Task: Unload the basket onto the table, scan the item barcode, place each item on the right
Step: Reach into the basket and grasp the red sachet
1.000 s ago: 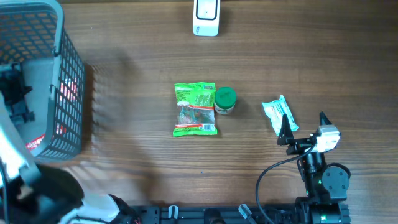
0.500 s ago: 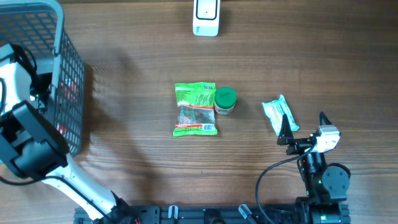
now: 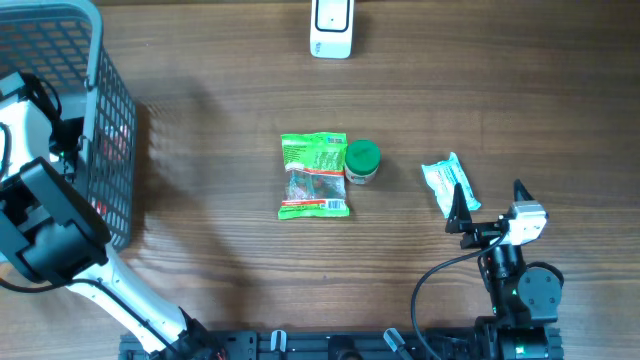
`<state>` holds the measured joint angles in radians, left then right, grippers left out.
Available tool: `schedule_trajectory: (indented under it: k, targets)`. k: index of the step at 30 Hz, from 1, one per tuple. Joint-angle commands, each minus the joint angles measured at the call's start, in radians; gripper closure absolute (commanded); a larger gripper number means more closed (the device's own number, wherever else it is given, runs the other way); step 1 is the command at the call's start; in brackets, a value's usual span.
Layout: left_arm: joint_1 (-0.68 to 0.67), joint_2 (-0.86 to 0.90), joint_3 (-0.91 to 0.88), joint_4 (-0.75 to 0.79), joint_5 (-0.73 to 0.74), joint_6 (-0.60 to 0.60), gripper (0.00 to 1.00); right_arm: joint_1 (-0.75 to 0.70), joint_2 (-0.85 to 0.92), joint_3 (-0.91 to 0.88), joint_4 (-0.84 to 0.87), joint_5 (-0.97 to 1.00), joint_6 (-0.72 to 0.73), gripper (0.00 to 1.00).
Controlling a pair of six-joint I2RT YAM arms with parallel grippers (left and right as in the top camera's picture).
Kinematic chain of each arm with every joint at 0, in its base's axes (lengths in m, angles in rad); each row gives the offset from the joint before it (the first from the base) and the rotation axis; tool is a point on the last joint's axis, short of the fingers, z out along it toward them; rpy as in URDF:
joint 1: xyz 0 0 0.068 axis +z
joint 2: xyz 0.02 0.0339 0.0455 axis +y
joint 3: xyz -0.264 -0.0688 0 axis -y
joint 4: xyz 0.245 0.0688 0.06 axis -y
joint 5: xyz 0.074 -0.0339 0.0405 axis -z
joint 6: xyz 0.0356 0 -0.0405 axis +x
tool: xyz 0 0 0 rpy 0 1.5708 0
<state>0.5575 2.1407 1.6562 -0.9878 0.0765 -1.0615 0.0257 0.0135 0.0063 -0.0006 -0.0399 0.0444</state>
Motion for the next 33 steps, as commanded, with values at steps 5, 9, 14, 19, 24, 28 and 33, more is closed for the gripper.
schedule_trajectory:
  k: [5, 9, 14, 19, 24, 28, 33]
  targets:
    - [0.031, -0.098, -0.014, -0.023, 0.068, 0.069, 0.00, 0.004, -0.006, -0.001, 0.003, 0.014, 0.008, 0.00]
    - [0.025, -0.117, -0.014, -0.023, 0.061, 0.089, 0.00, 0.004, -0.006, -0.001, 0.003, 0.014, 0.008, 0.00]
    - [0.021, -0.115, -0.014, -0.022, 0.058, 0.090, 0.00, 0.004, -0.006, -0.001, 0.003, 0.014, 0.009, 0.00]
    - [0.002, -0.115, -0.034, -0.016, 0.045, 0.090, 0.08, 0.004, -0.006, -0.001, 0.003, 0.014, 0.008, 0.00]
    - [-0.054, -0.115, -0.119, 0.069, 0.015, 0.090, 0.18, 0.004, -0.006, -0.001, 0.003, 0.014, 0.009, 0.00]
    - [-0.071, -0.115, -0.155, 0.109, -0.033, 0.089, 0.33, 0.004, -0.006, -0.001, 0.003, 0.014, 0.009, 0.00]
    - [-0.042, -0.117, -0.154, 0.113, -0.071, 0.090, 0.72, 0.004, -0.006, -0.001, 0.003, 0.014, 0.008, 0.00]
